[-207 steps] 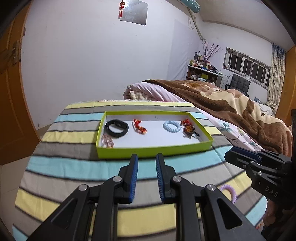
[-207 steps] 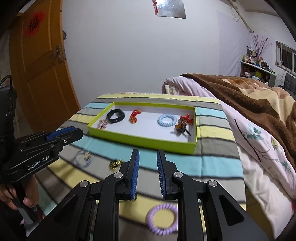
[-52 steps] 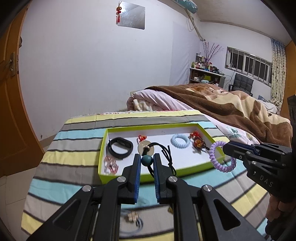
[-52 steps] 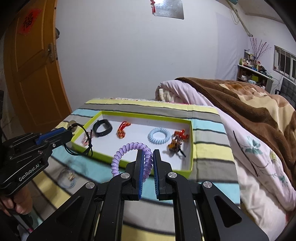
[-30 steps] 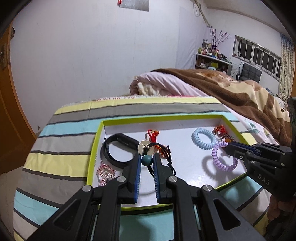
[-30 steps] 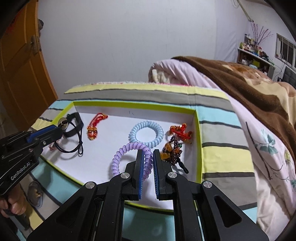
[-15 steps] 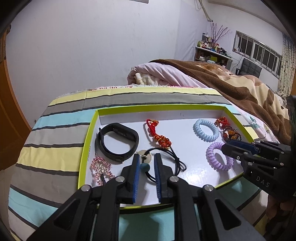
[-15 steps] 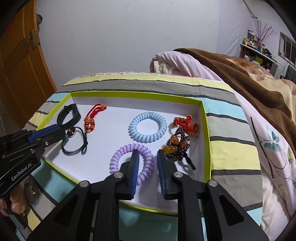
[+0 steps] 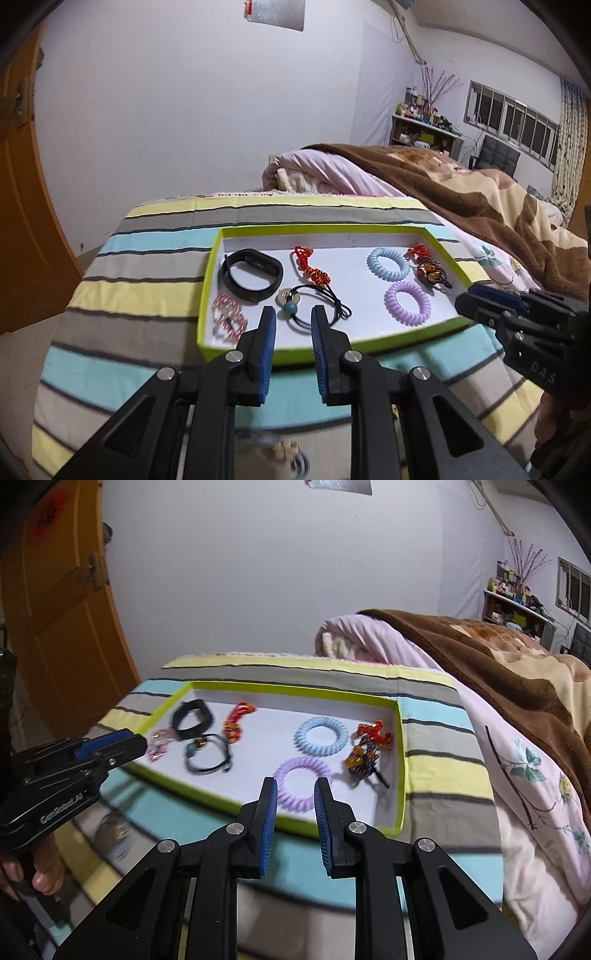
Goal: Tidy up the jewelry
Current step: 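Withdraw both tools from the box toward the last two items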
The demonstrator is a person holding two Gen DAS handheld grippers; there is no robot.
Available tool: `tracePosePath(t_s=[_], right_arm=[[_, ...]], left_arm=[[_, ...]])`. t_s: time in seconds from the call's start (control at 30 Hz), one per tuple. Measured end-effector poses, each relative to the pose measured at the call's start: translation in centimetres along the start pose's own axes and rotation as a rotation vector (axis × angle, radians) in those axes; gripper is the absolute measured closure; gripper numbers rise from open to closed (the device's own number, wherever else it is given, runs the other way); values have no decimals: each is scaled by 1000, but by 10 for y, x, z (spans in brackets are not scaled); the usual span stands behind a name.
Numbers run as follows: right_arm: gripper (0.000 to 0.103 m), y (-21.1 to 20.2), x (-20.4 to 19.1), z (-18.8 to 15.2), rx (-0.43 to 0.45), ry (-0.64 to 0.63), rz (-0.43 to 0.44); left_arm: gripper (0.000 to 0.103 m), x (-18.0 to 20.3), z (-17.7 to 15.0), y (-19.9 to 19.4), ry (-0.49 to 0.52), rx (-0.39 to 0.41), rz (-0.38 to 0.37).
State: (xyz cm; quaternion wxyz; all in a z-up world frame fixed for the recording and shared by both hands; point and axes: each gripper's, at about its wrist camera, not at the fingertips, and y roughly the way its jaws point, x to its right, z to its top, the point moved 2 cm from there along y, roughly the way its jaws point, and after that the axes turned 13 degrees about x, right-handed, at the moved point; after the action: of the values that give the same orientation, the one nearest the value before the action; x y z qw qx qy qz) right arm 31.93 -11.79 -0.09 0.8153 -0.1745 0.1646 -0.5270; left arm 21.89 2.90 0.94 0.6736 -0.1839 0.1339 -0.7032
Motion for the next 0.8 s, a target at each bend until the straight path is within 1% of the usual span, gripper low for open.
tracePosePath(t_s=[0.13, 0.33, 0.63, 0.8], right_arm=[[82, -24, -13, -10, 16, 0, 28], [82, -55, -29, -26, 36, -18, 41], [82, -92, -44, -39, 77, -37, 66], [81, -105, -47, -47, 77, -30, 79]], left_arm=[[83, 1, -6, -24, -5, 18, 3], [83, 3, -19, -55, 0, 44, 14], [83, 1, -38, -88, 7, 58, 39], [83, -2, -51, -103, 0, 54, 49]])
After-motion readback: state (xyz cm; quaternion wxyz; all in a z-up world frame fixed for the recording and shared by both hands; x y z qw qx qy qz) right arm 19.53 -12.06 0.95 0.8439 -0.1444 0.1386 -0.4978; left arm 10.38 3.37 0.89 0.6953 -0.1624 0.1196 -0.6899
